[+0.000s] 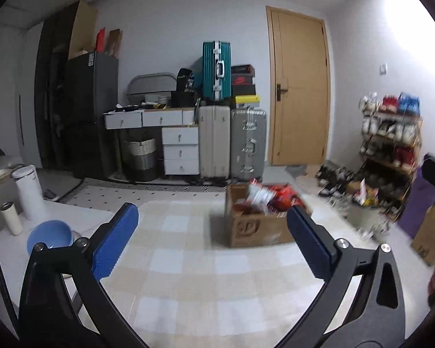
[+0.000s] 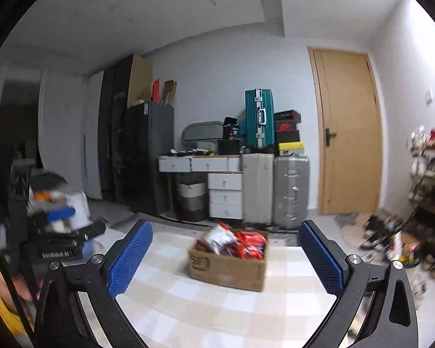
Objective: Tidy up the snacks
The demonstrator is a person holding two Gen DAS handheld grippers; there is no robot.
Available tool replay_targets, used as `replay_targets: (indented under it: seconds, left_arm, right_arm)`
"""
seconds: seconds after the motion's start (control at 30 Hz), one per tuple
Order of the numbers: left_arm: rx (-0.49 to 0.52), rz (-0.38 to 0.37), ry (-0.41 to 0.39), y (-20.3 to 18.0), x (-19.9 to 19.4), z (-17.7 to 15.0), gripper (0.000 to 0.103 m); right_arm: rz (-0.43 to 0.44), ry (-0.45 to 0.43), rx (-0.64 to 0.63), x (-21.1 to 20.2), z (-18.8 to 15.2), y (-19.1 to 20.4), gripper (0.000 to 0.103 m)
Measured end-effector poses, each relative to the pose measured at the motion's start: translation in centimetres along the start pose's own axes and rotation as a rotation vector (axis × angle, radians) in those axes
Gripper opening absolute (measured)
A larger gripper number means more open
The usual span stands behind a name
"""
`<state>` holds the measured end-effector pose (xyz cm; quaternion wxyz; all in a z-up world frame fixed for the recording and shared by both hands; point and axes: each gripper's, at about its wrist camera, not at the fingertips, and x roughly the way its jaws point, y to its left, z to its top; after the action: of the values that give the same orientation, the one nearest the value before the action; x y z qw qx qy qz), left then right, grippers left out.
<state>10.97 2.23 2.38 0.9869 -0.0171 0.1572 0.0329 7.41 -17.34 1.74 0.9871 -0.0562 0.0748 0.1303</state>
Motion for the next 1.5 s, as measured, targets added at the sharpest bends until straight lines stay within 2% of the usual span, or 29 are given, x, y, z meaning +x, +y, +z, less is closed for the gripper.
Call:
replay_targets:
  seconds: [0.1,0.17,0.27,0.3,0.4,0.43,0.57,0.67,0.83,1.13,1.37,1.5]
  left_arm:
    - [-0.002,0.030,0.008,0.1,1.3,-3.7,0.102]
    - [-0.026,0.015,0.034,0.1,3.5,-5.5,0.102]
    - [-0.052,0.029,0.074,0.3,6.1,-8.1,0.102]
    - [-0.061,0.010,0.075,0.4,6.7,-9.0,0.102]
    - [-0.049,0.057,0.075,0.6,8.5,-11.3,0.102]
    - [-0.049,0.051,0.080,0.6,9.0,-11.9,0.102]
    - [-0.043,0.057,0.077,0.4,11.2,-13.0,0.102]
    - [0.021,0.053,0.052,-0.8,12.1,-14.4,0.102]
    - [0.048,0.047,0.098,-1.4,13.2,-15.1,0.102]
    - [-0.007,0.049,0.121,-0.6,14.5,-16.5,0.102]
    - [-0.025,0.023,0.146,-0.2,15.6,-15.4,0.102]
    - [-0.053,0.022,0.158,0.3,14.5,-14.3,0.102]
  right_arm:
    - [-0.030,0.021,-0.001,1.1,-4.0,0.2,0.102]
    - [-0.038,0.066,0.013,2.3,-6.5,-0.1,0.102]
    - [-0.058,0.104,0.047,4.1,-9.0,-1.4,0.102]
    - [-0.057,0.108,0.067,4.7,-9.5,-2.0,0.102]
    - [-0.085,0.100,0.096,6.0,-10.8,-3.5,0.102]
    - [-0.090,0.093,0.100,6.2,-11.1,-3.8,0.102]
    - [-0.122,0.104,0.118,7.0,-13.2,-4.5,0.102]
    - [-0.125,0.135,0.130,7.6,-13.6,-4.8,0.102]
    - [-0.117,0.188,0.090,8.7,-13.8,-4.1,0.102]
    - [-0.110,0.181,0.084,8.3,-14.0,-3.7,0.102]
    - [-0.107,0.180,0.103,8.2,-14.0,-3.9,0.102]
    - [-0.104,0.176,0.109,8.2,-13.9,-4.0,0.102]
